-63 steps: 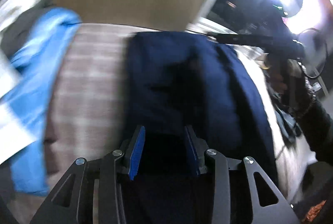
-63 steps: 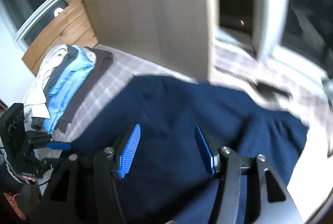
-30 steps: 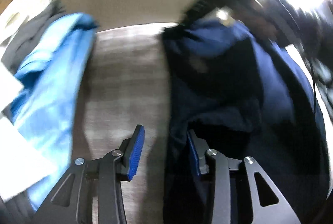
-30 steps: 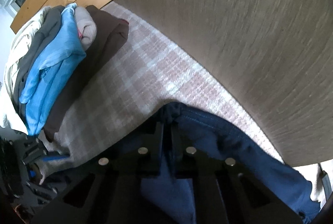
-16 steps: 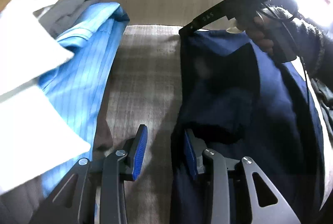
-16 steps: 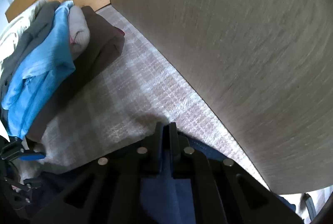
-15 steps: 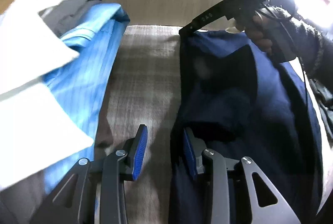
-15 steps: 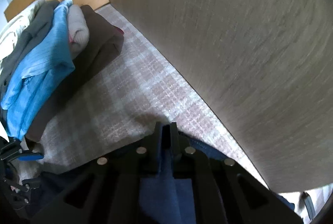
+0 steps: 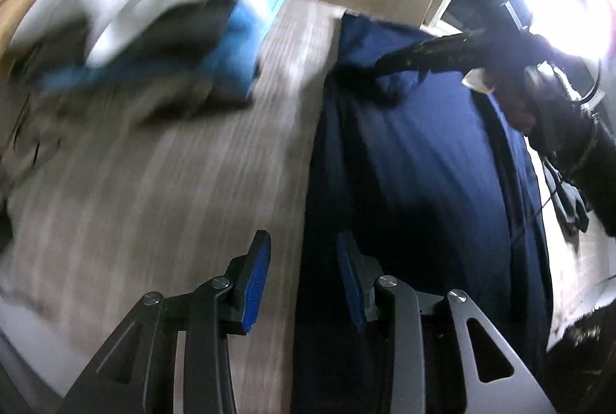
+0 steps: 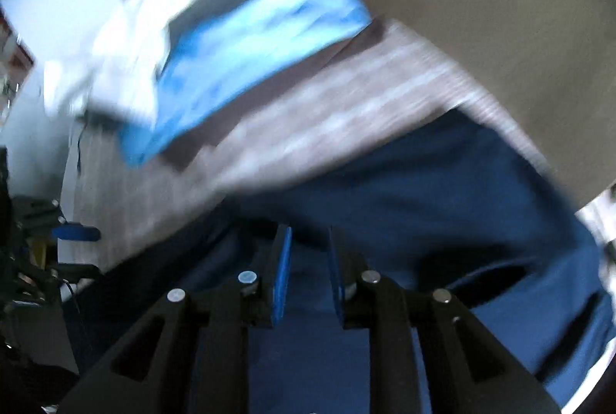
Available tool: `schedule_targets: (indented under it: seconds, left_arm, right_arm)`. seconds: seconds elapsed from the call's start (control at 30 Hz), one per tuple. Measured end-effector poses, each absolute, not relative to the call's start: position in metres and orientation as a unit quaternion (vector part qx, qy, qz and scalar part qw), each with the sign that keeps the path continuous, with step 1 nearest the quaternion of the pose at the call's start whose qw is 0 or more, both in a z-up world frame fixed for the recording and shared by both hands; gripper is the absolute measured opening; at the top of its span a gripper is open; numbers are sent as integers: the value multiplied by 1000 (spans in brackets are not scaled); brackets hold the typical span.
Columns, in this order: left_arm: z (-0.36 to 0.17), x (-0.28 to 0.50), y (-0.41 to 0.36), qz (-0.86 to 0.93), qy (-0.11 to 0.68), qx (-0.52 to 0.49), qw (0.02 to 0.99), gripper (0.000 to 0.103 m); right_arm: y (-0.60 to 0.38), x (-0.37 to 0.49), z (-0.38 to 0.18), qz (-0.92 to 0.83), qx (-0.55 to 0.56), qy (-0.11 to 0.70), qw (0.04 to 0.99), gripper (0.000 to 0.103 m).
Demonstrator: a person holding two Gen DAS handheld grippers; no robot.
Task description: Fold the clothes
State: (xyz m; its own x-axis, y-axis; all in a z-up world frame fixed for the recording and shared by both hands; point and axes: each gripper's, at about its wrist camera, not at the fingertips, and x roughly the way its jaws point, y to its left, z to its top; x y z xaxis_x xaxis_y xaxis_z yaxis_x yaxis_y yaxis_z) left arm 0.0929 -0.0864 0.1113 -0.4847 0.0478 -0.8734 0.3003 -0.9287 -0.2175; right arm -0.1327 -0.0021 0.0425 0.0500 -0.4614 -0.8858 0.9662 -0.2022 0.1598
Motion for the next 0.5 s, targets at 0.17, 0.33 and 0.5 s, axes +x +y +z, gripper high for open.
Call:
schedule_targets:
  seconds: [0.17, 0.33, 0.5]
  left_arm:
    - [135, 156, -99, -844, 192, 485, 122, 34]
    - [154, 221, -111, -838, 213, 479, 154, 39]
    - [147, 251, -99, -838, 212, 489, 114, 39]
  right_arm:
    - [-26, -112, 31, -631, 465, 269, 560, 21]
    - [-6, -103, 55, -605, 495, 301, 546, 26]
    - [85, -107, 131, -631, 516, 223, 534, 26]
